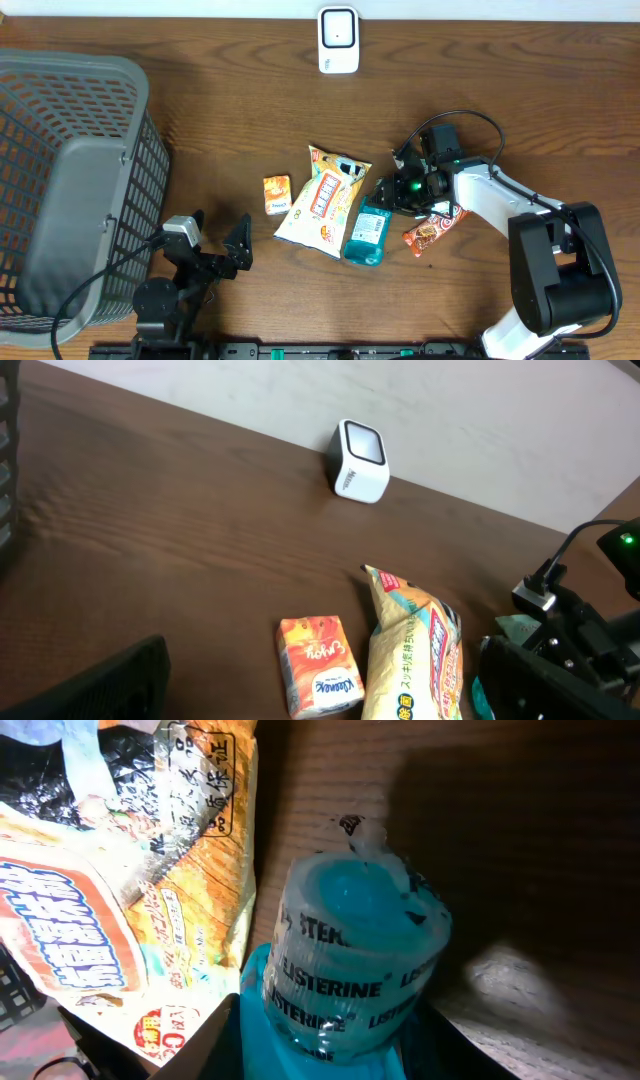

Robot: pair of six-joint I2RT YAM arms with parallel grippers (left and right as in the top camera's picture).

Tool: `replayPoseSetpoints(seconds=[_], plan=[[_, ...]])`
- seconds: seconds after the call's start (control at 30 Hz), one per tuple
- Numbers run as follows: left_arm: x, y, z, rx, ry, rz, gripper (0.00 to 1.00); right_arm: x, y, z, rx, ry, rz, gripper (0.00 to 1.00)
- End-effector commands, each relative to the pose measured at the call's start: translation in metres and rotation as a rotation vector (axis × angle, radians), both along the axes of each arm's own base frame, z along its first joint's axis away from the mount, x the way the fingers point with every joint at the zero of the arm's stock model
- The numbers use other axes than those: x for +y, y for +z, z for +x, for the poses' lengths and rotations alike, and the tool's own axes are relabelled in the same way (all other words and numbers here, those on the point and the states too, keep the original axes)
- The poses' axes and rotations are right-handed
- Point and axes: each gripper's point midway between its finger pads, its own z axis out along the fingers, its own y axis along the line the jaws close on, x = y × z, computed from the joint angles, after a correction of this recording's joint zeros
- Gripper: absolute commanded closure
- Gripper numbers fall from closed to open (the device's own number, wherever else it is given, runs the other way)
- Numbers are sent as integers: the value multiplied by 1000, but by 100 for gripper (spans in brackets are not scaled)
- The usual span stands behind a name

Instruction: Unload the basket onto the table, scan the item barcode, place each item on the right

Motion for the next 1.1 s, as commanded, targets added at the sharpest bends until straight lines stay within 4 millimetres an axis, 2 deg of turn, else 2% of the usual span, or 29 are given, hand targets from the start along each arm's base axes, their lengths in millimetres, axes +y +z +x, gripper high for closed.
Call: replayPoseSetpoints(seconds=[0.0, 0.07, 0.13, 0.33, 0.43, 0.53, 0.67, 0.77, 0.8, 0.83, 0.9, 1.07], plan=[[0, -8, 0, 23, 5, -3, 2, -29, -42, -18, 62, -17, -195, 80], [0, -8, 0, 23, 5, -3, 2, -29, -39, -16, 49, -16, -196, 87], [0, -8, 0, 23, 5, -3, 2, -29, -32, -11, 23, -21, -198, 90], [0, -8, 0, 23, 5, -3, 2, -45, 3, 4, -100, -47, -288, 91], [0, -8, 0, 23, 5, -3, 2, -53, 27, 8, -167, -52, -343, 89], [0, -8, 0, 23, 5, -3, 2, -59, 42, 6, -214, -52, -396, 88], [0, -8, 0, 23, 5, -3, 2, -68, 44, 0, -224, -40, -494, 89], [0, -8, 0, 23, 5, -3, 2, -59, 43, -4, -227, -7, -498, 88], [0, -8, 0, 23, 5, -3, 2, -56, 43, -5, -231, 1, -495, 84], [0, -8, 0, 23, 5, -3, 2, -53, 44, -5, -236, 8, -493, 72], [0, -8, 0, 23, 5, -3, 2, -51, 46, -4, -240, 12, -487, 55], [1, -8, 0, 23, 5, -3, 2, -41, 44, -10, -267, 162, -433, 32]])
